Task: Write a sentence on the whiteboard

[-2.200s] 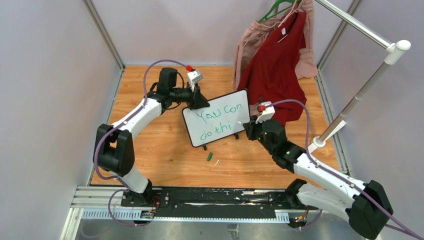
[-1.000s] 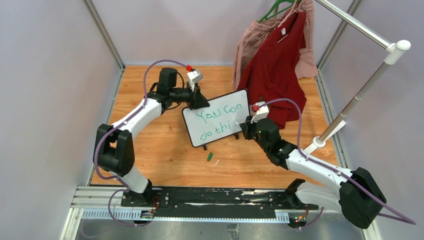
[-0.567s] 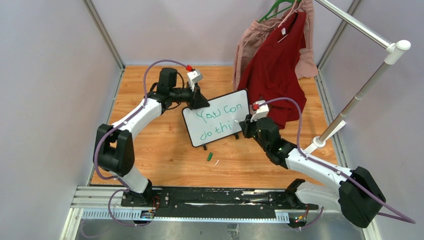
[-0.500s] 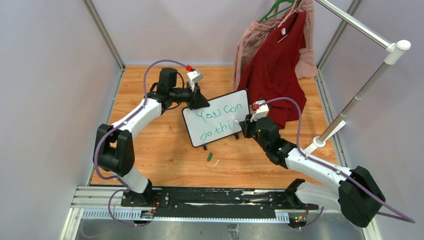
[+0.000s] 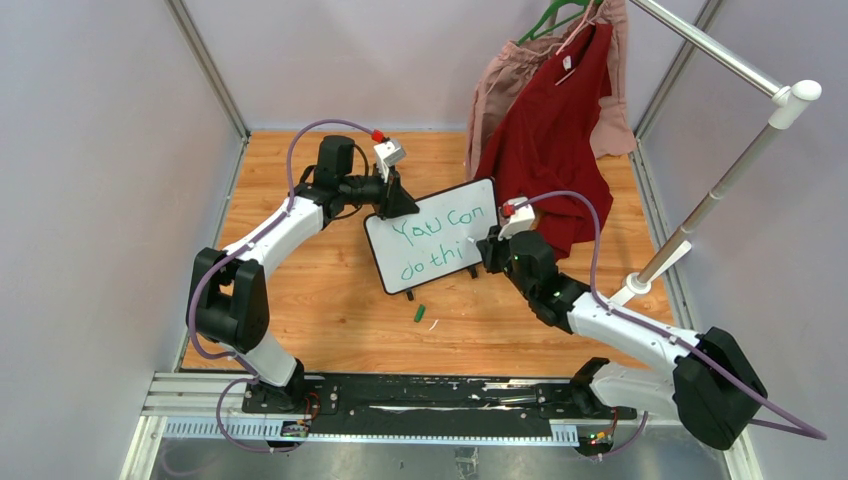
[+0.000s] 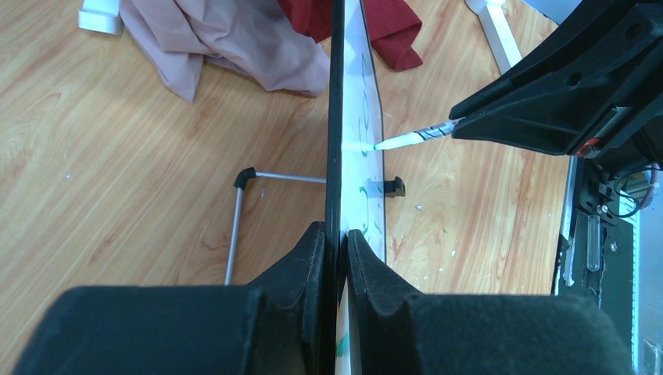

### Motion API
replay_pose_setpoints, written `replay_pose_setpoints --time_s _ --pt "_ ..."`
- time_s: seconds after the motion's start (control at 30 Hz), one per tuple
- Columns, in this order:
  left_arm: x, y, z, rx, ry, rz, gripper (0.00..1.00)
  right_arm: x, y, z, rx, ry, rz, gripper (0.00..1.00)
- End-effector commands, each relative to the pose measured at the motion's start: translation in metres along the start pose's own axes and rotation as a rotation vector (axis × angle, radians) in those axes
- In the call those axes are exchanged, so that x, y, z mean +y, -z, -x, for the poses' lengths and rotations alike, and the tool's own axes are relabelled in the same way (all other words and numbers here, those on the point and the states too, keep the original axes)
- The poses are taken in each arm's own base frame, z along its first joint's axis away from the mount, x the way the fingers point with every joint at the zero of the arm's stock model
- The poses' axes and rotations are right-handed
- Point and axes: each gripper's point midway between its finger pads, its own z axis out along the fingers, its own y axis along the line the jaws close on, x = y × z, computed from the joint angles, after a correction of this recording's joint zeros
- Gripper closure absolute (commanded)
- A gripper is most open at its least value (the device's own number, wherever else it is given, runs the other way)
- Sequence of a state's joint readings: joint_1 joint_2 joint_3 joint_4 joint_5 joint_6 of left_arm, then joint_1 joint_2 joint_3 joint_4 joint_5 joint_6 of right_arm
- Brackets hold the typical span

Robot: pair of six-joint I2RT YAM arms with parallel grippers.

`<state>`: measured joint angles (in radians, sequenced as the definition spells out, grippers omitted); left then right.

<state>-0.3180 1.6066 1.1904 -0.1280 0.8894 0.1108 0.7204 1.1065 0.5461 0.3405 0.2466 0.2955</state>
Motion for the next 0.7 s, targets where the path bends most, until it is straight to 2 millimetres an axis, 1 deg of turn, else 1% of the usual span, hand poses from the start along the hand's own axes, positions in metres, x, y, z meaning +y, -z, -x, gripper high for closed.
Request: replay_pose_setpoints --time_s 0.0,0.27,0.37,0.67 --pt "0.002 -0.003 -0.002 -0.003 -0.041 0.019 1.0 0.012 -0.003 0.013 -0.026 -0.005 0.027 1.0" --pt "0.002 -0.003 -0.001 -0.004 -0.04 0.019 1.0 0.02 -0.003 0.003 0.005 0.0 0.056 1.0" --pt "0.002 -0.003 -0.002 -0.004 -0.04 0.021 1.0 0.02 -0.002 -0.003 0.018 0.004 0.056 1.0" --pt "0.001 -0.002 0.001 -0.007 -0.043 0.021 1.0 0.002 0.002 -0.017 0.057 0.03 -0.023 1.0"
